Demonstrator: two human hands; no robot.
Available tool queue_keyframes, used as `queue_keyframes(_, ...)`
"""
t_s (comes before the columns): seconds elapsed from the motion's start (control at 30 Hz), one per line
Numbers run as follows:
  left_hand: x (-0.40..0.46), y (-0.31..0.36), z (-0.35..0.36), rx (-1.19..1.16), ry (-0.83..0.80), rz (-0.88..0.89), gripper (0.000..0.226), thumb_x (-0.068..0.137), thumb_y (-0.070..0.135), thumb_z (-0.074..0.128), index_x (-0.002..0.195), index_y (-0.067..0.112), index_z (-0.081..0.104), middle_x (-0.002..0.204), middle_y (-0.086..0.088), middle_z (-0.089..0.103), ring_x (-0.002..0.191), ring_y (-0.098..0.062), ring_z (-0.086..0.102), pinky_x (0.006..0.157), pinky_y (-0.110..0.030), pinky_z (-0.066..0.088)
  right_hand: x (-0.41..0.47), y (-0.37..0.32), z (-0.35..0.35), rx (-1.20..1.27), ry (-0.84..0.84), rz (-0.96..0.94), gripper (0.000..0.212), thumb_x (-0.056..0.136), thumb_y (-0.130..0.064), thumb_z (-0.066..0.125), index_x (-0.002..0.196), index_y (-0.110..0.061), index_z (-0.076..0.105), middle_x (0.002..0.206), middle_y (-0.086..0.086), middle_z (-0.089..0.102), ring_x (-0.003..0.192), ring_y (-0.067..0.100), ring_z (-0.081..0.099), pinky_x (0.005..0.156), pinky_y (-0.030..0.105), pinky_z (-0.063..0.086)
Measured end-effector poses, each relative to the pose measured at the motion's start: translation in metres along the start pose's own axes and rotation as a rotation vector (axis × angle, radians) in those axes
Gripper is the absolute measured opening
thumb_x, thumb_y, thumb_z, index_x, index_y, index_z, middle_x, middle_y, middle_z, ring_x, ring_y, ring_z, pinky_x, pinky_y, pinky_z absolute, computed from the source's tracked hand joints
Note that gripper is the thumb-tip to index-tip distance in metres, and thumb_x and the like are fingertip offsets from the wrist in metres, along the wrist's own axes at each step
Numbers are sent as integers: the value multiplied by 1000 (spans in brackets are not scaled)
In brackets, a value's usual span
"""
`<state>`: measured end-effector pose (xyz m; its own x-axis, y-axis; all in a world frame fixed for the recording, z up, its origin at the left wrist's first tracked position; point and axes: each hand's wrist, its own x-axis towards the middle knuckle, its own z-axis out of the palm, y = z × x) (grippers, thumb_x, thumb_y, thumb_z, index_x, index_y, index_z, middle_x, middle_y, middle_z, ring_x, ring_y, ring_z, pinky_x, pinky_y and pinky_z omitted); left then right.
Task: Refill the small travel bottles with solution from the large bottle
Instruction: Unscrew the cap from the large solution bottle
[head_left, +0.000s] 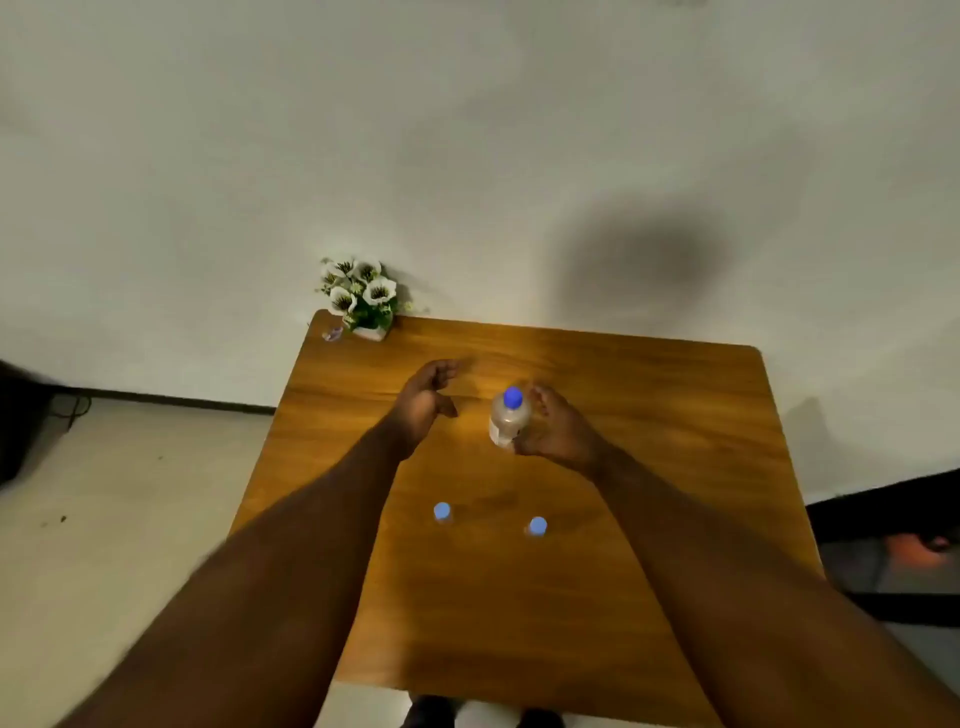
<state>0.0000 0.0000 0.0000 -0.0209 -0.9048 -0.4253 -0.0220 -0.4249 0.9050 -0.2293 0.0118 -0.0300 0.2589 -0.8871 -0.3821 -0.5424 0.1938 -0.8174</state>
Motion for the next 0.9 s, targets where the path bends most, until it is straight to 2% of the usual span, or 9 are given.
queue_keyframes(0.07, 7, -11, -3, 0, 1, -28, 73, 82, -35, 42, 147, -4, 44, 157, -23, 41, 147, -36, 35, 56, -20, 50, 8, 3, 9, -6, 33, -74, 98, 65, -21, 94, 147, -14, 39, 141, -1, 50, 134, 24, 47, 102, 28, 43)
queue_keyframes(0.17, 14, -26, -4, 42, -2, -54, 73, 81, -33, 45, 147, -1, 46, 157, -19, 42, 147, -33, 36, 60, -23, 52, 14, 7, 25, -36, 138, -81, 98, 64, -24, 94, 146, -11, 42, 144, 7, 52, 130, 24, 50, 109, 40, 44)
queue_keyframes(0.27, 19, -31, -6, 73, -16, -41, 76, 80, -32, 48, 146, 4, 48, 156, -15, 44, 146, -30, 38, 64, -26, 51, 20, 8, 28, -66, 241, -139, 74, 70, -29, 89, 134, -15, 54, 127, 4, 64, 113, 22, 61, 97, 43, 52)
queue_keyframes(0.33, 22, -32, -7, 87, -33, -34, 77, 80, -31, 48, 147, 7, 48, 157, -12, 43, 146, -27, 38, 65, -24, 53, 22, 6, 28, -93, 254, -149, 66, 73, -32, 87, 130, -16, 57, 122, 2, 68, 108, 22, 64, 93, 42, 55)
queue_keyframes(0.5, 20, -18, -8, 29, -76, -21, 75, 83, -28, 54, 144, 17, 51, 158, -8, 43, 142, -21, 39, 67, -19, 55, 16, -2, 12, -140, 283, -160, 62, 73, -40, 86, 126, -23, 59, 117, -4, 68, 101, 17, 65, 86, 33, 55)
queue_keyframes(0.63, 13, 9, -4, 34, -136, 30, 71, 88, -10, 69, 149, 17, 46, 160, -7, 41, 148, -20, 34, 90, -20, 50, 11, -29, -18, -202, 325, -185, 63, 71, -49, 85, 125, -29, 58, 112, -11, 67, 95, 10, 62, 77, 16, 44)
queue_keyframes(0.73, 9, 43, 2, 105, -214, 116, 81, 89, 5, 75, 157, 17, 33, 163, -7, 38, 151, -21, 31, 115, -34, 40, 7, -64, -52, -266, 355, -229, 68, 69, -60, 80, 126, -29, 58, 110, -11, 68, 88, 7, 60, 74, 14, 42)
queue_keyframes(0.8, 6, 78, 10, 165, -265, 198, 87, 87, 6, 79, 159, 19, 31, 161, -6, 40, 152, -23, 32, 121, -44, 38, 0, -97, -81, -301, 387, -288, 72, 68, -66, 78, 126, -26, 59, 110, -8, 70, 87, 8, 61, 76, 17, 46)
queue_keyframes(0.9, -3, 139, 25, 229, -285, 339, 95, 82, 9, 86, 158, 22, 31, 158, -4, 44, 149, -24, 37, 121, -52, 36, -16, -156, -124, -354, 429, -357, 70, 66, -69, 76, 121, -26, 62, 105, -10, 71, 86, 9, 64, 81, 29, 55)
